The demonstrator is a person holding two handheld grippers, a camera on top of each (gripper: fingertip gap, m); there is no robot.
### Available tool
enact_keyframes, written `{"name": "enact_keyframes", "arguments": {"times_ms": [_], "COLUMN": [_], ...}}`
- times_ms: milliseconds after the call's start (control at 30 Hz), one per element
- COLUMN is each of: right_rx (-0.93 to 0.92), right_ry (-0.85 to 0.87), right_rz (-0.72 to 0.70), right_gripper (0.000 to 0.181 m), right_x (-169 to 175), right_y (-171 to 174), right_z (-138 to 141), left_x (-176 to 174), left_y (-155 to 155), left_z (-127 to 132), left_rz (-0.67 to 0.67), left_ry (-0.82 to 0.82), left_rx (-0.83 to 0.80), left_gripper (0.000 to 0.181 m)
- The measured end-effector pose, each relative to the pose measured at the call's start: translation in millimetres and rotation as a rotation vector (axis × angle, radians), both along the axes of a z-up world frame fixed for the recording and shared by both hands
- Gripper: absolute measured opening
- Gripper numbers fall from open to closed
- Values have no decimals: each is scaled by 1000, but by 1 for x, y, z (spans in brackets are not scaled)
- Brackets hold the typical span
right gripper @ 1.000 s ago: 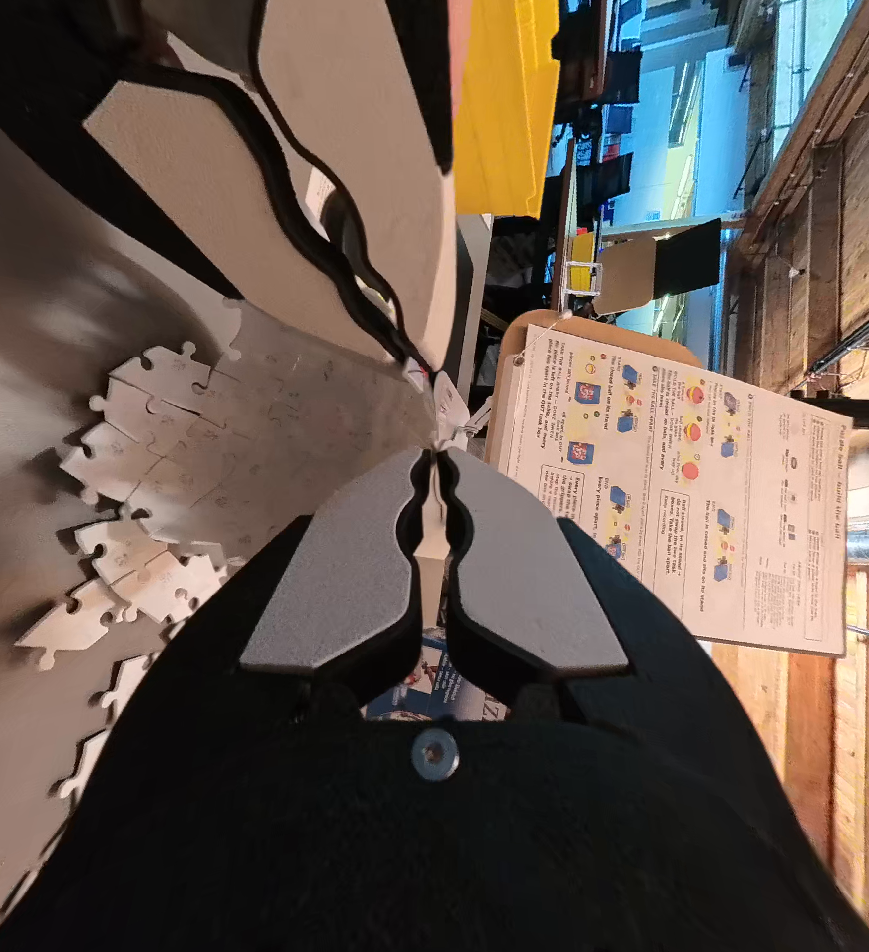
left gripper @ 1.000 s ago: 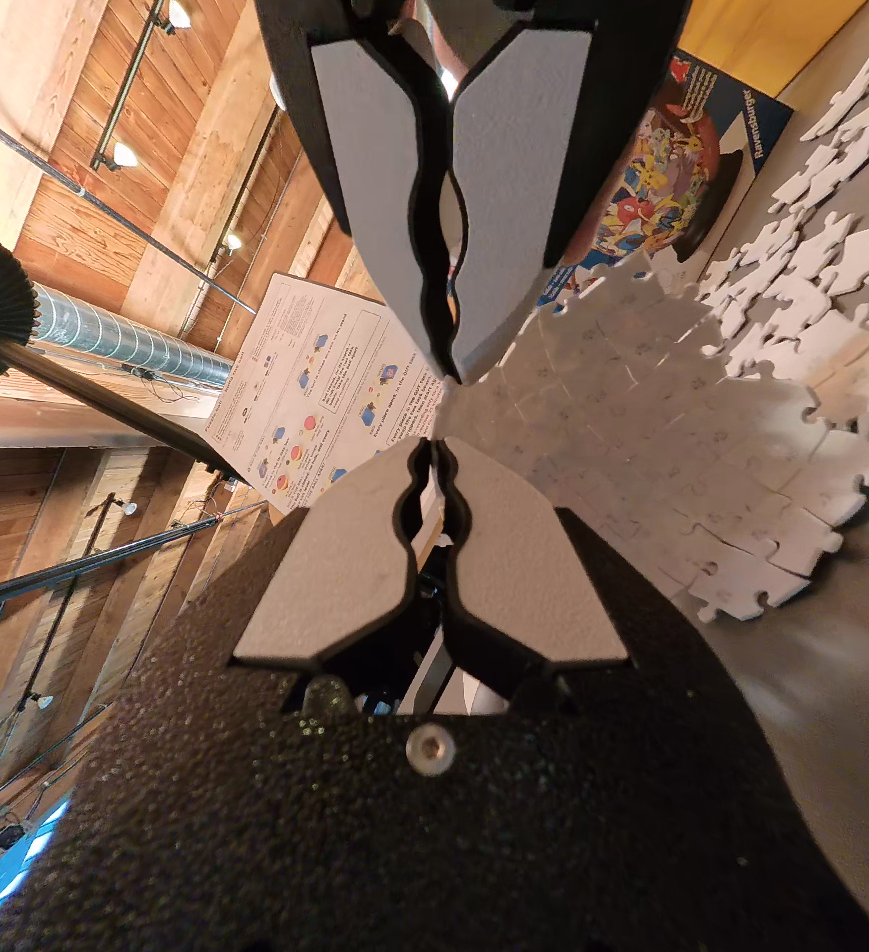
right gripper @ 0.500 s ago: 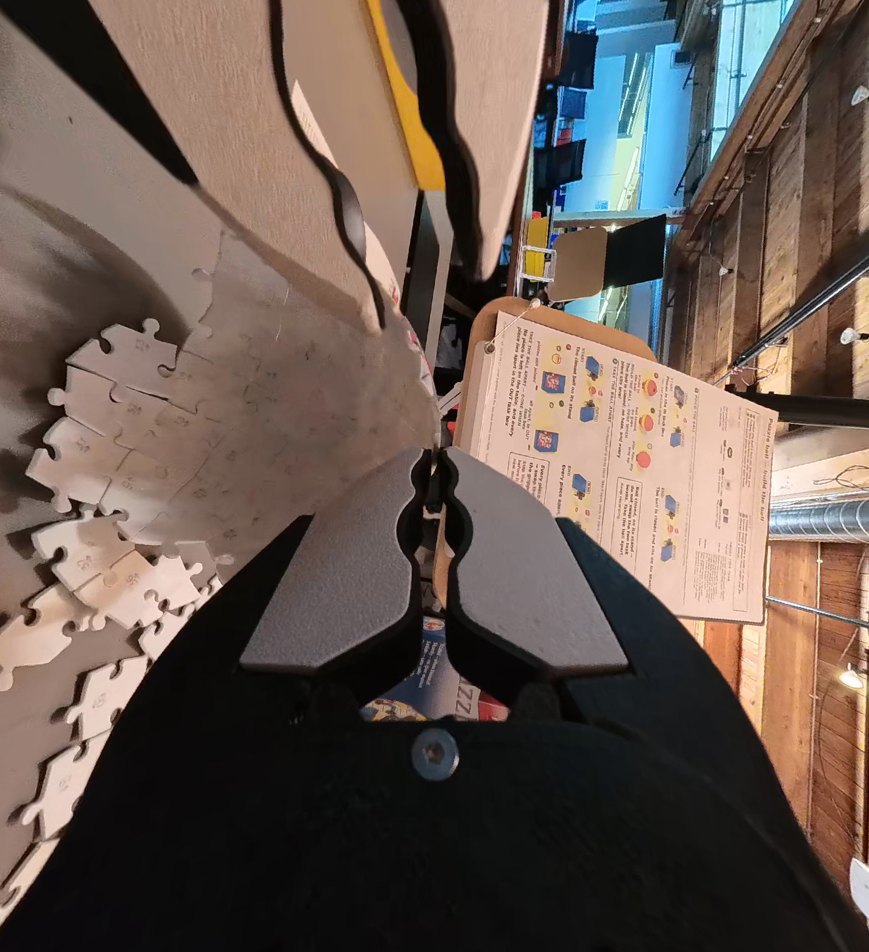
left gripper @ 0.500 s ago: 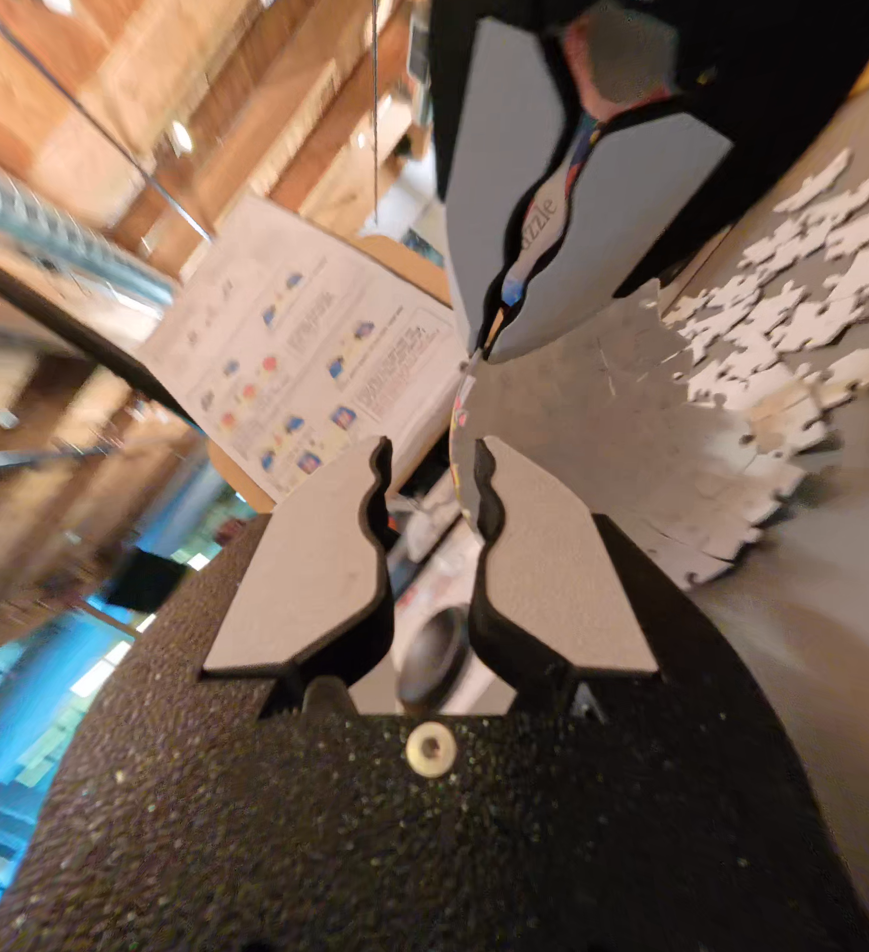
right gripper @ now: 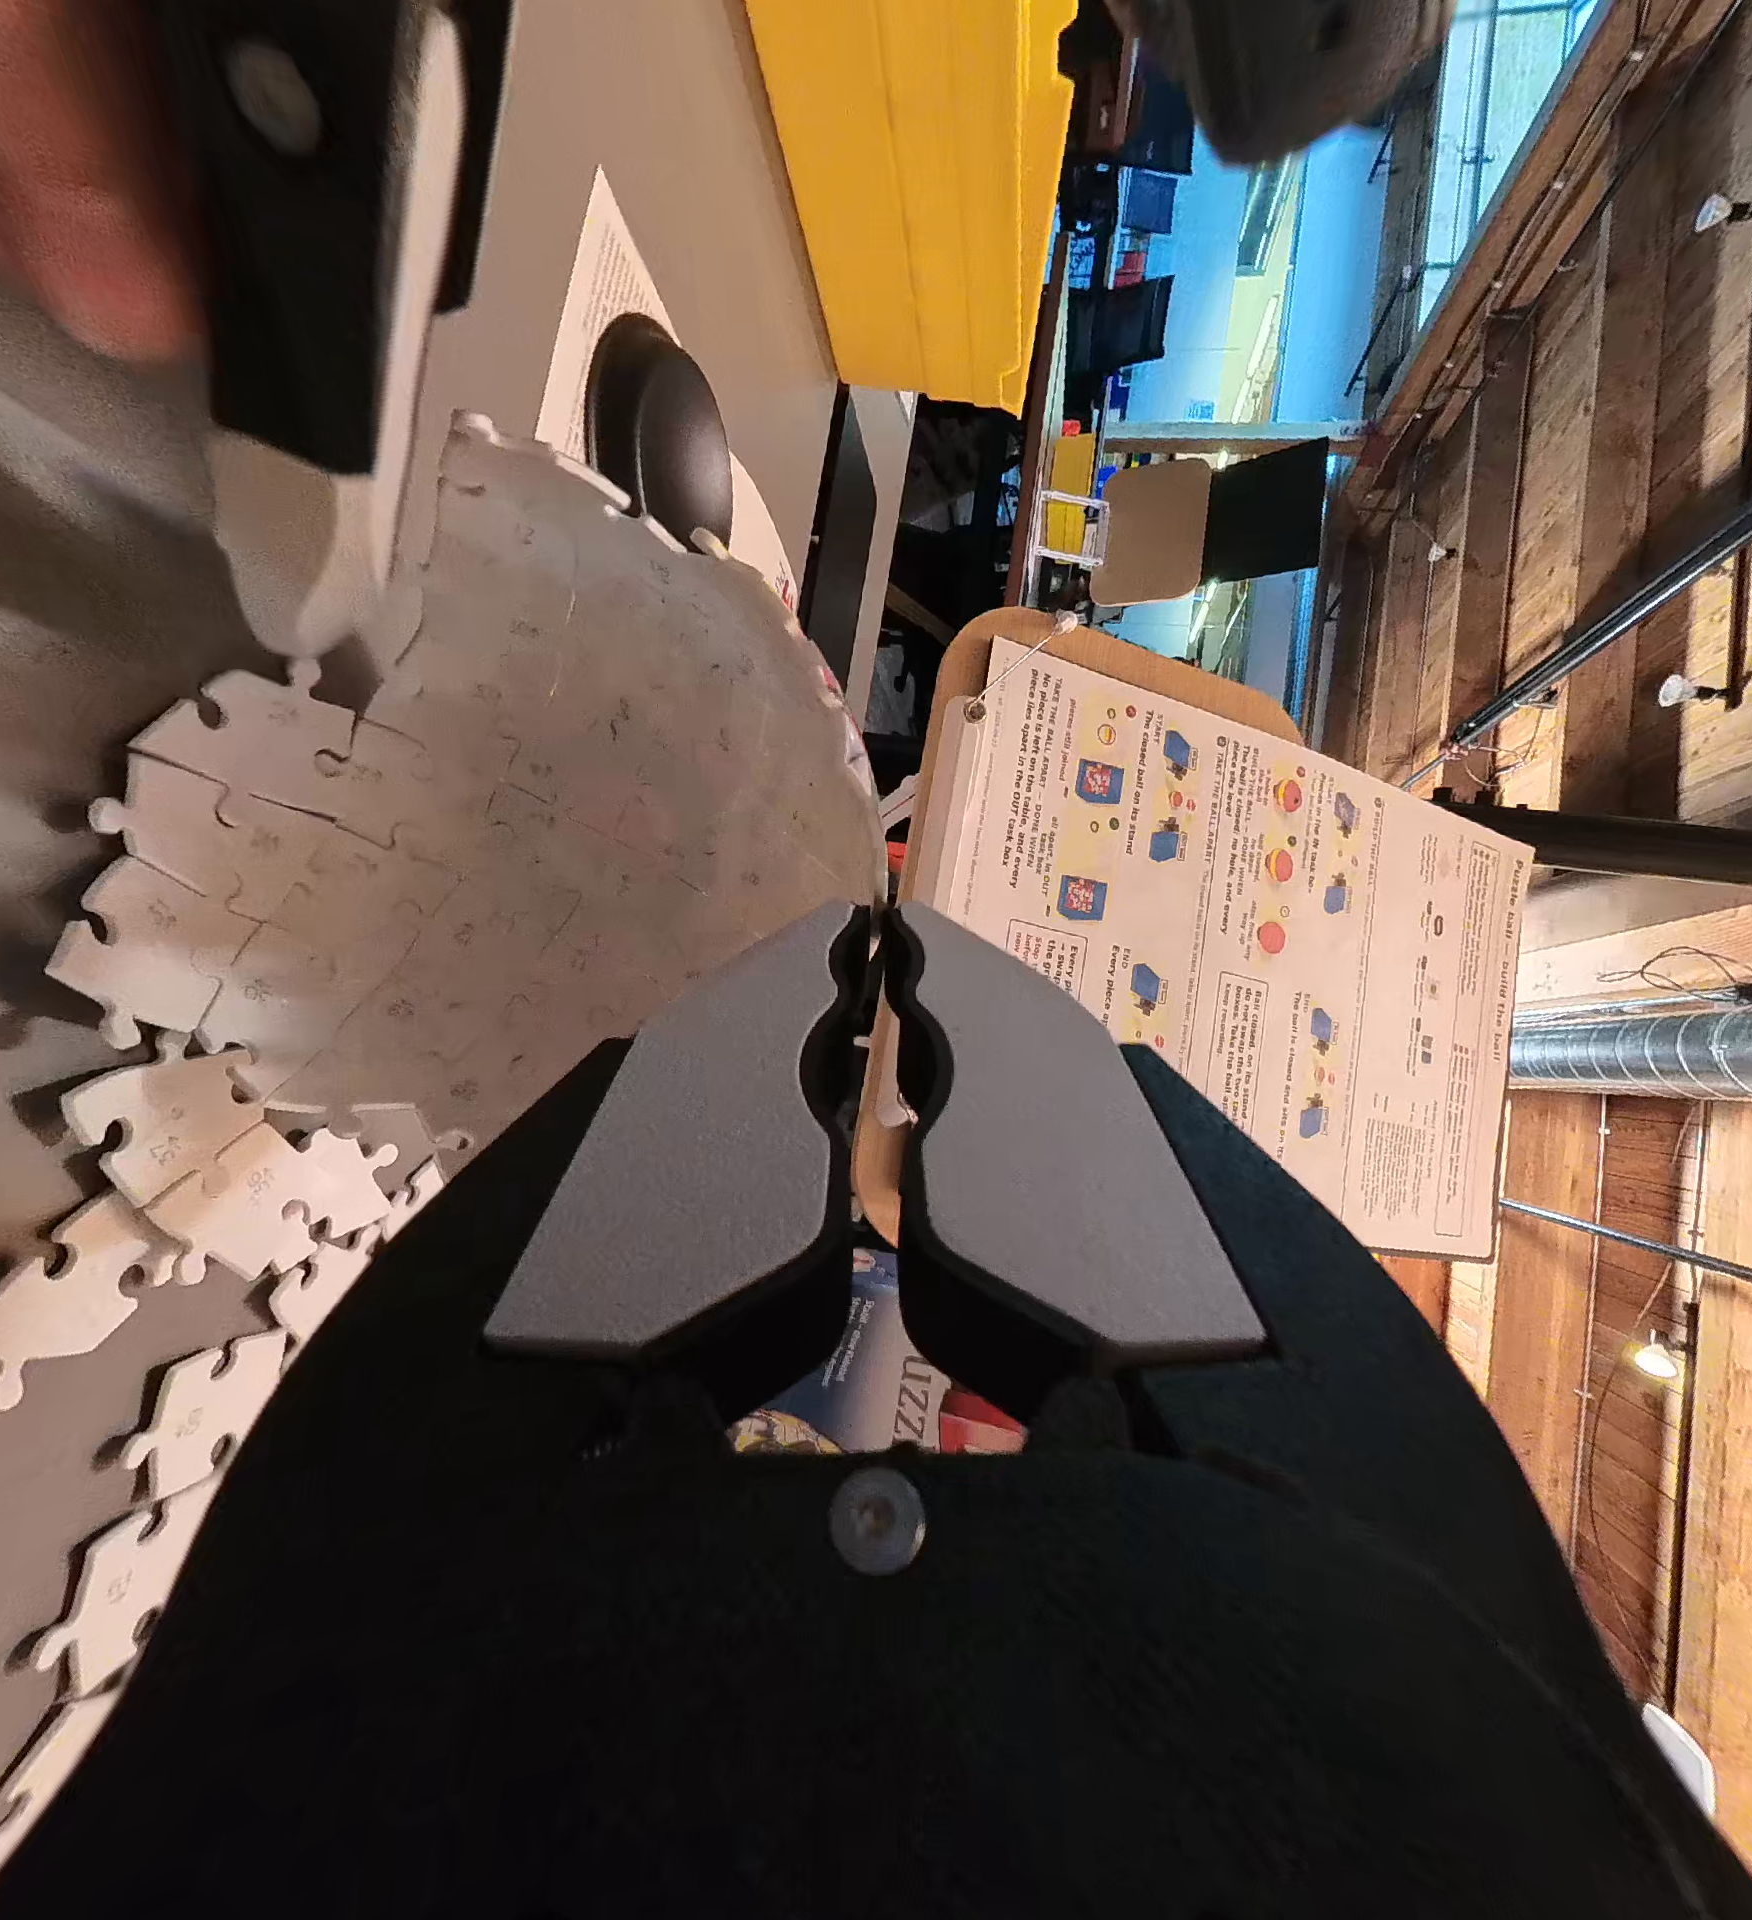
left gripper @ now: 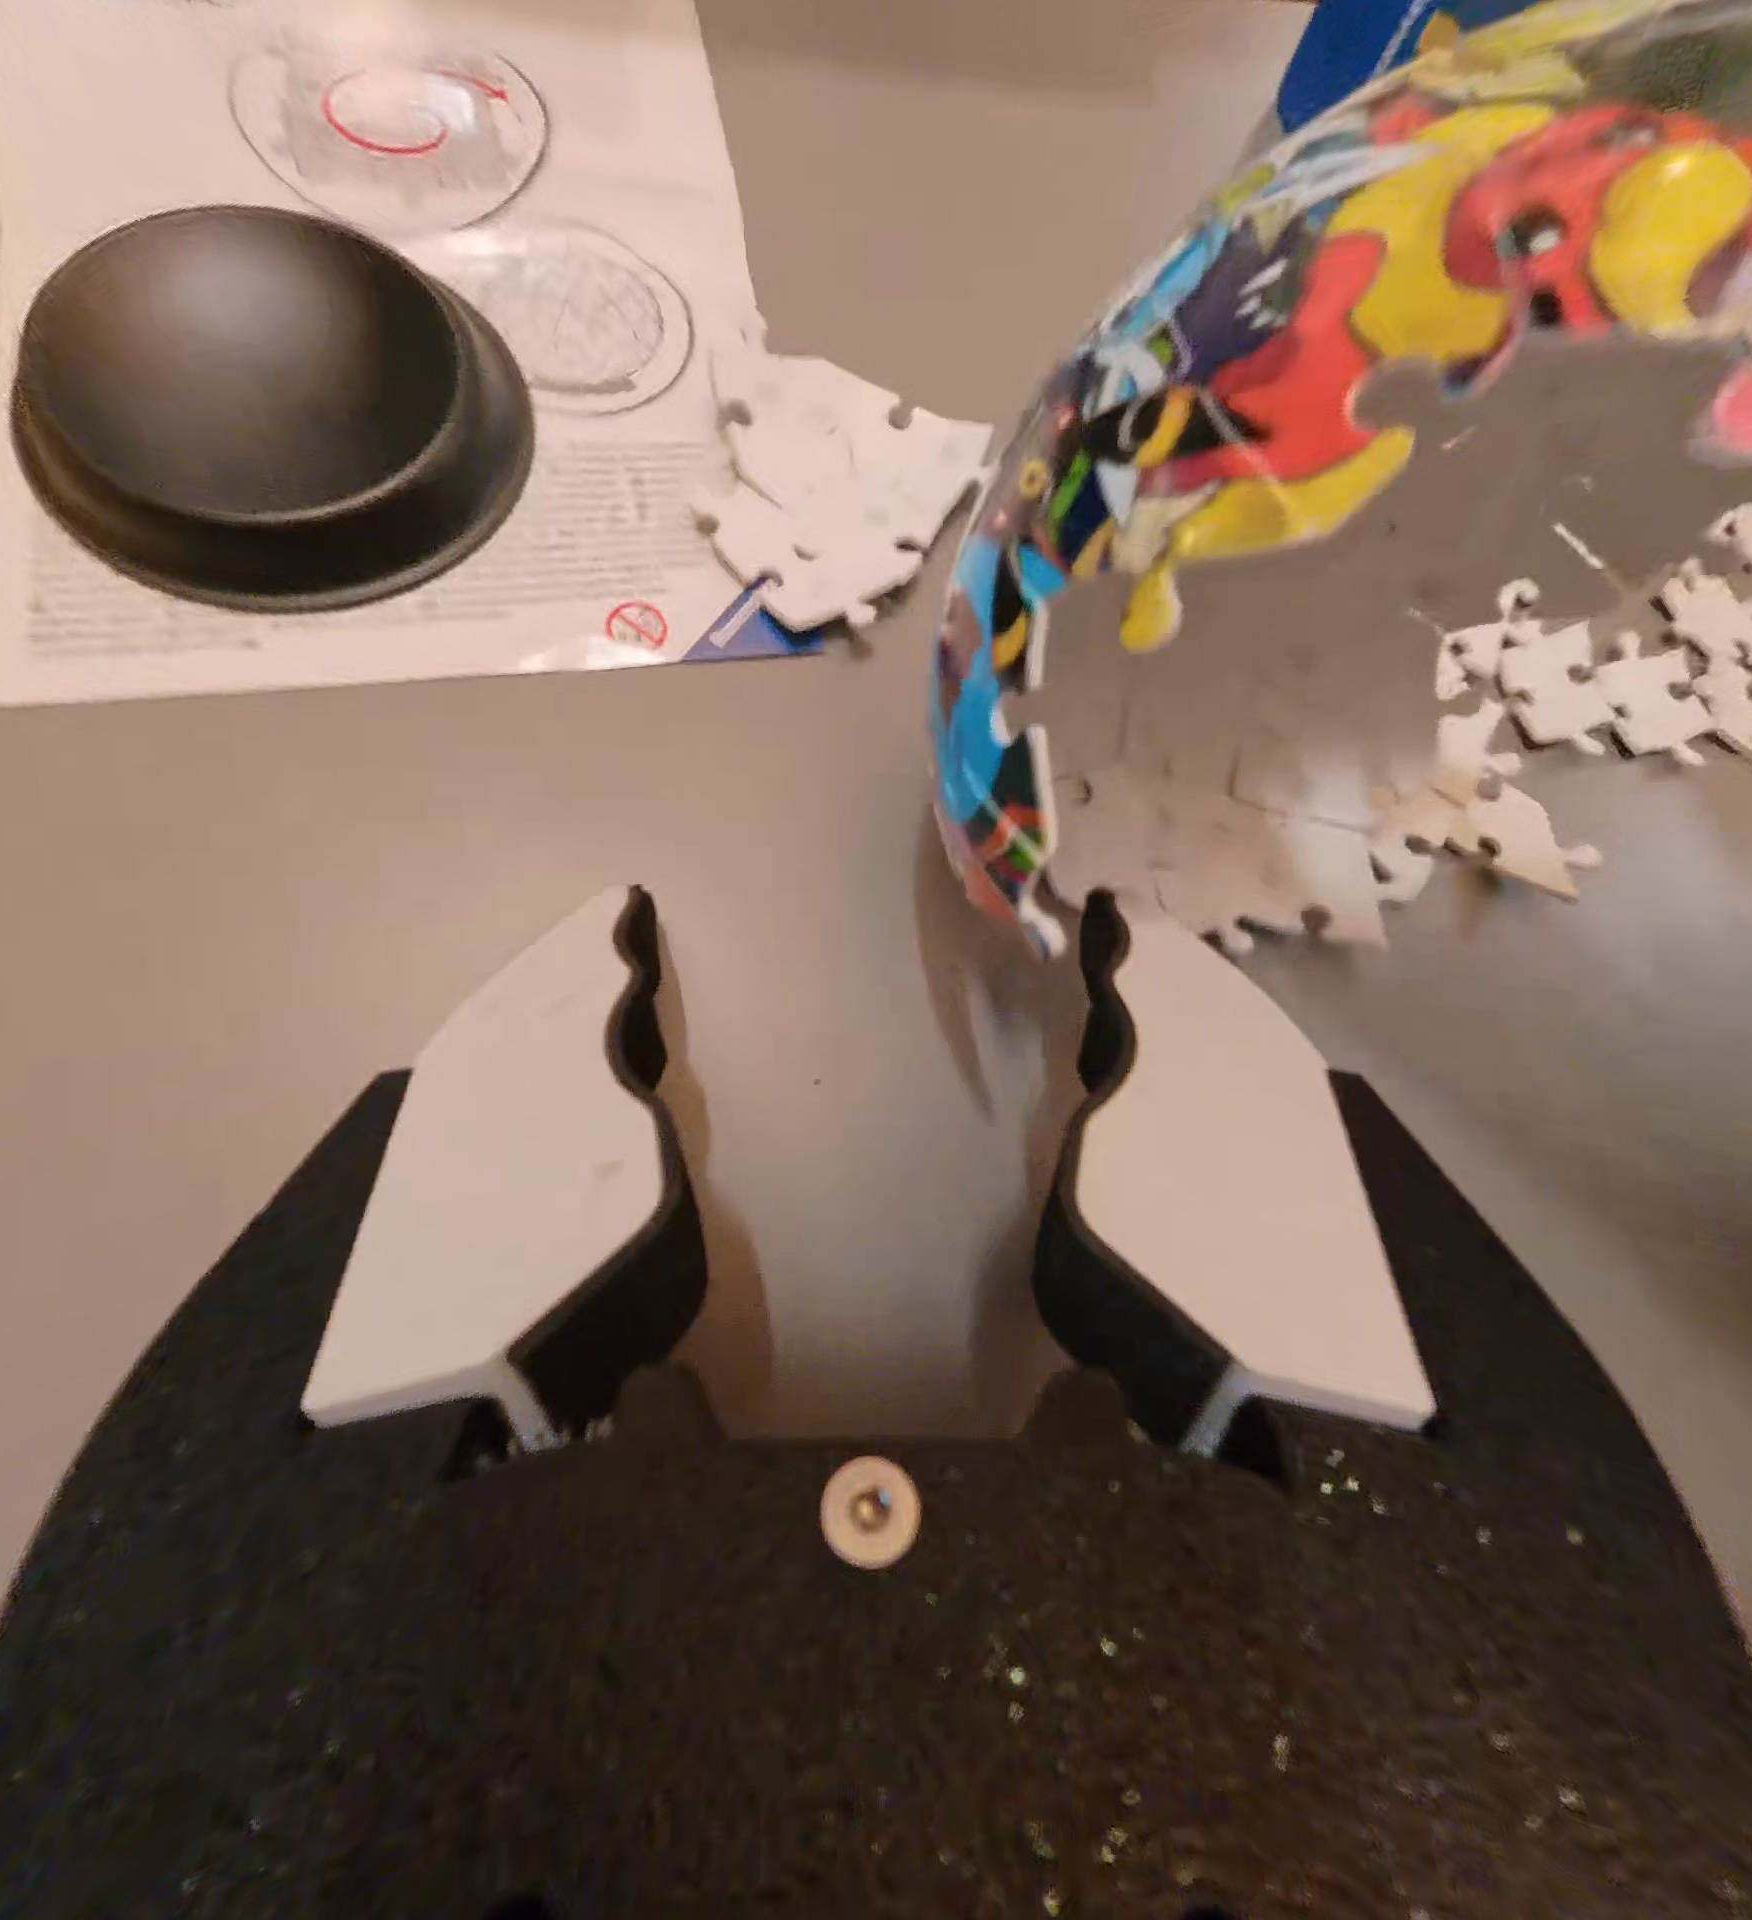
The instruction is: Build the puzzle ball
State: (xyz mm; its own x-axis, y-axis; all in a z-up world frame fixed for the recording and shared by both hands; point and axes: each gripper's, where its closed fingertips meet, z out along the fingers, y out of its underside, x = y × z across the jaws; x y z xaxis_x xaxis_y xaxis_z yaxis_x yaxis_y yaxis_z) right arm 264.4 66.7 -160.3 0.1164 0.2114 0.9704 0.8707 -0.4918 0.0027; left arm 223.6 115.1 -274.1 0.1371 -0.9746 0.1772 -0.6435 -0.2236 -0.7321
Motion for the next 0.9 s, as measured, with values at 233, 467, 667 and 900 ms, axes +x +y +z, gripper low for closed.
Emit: {"name": "enact_keyframes", "arguments": {"times_ms": [233, 467, 667, 900], "right_rx": [4, 15, 24, 38], "right_ry": [8, 29, 42, 66], "right_rz": [3, 9, 20, 32], "right_gripper": [2, 2, 2, 2], "right_x": [-1, -2, -4, -6], "right_y": [0, 2, 5, 8], "right_z": [0, 0, 0, 0], "left_x": [17, 24, 27, 30], "left_y": [-8, 2, 1, -3], "left_z": [-8, -9, -12, -13], "left_rz": [1, 61, 52, 19], "left_ry": [56, 73, 103, 104], "left_rx": [43, 111, 144, 125], "left_gripper": [94, 94, 92, 86]}}
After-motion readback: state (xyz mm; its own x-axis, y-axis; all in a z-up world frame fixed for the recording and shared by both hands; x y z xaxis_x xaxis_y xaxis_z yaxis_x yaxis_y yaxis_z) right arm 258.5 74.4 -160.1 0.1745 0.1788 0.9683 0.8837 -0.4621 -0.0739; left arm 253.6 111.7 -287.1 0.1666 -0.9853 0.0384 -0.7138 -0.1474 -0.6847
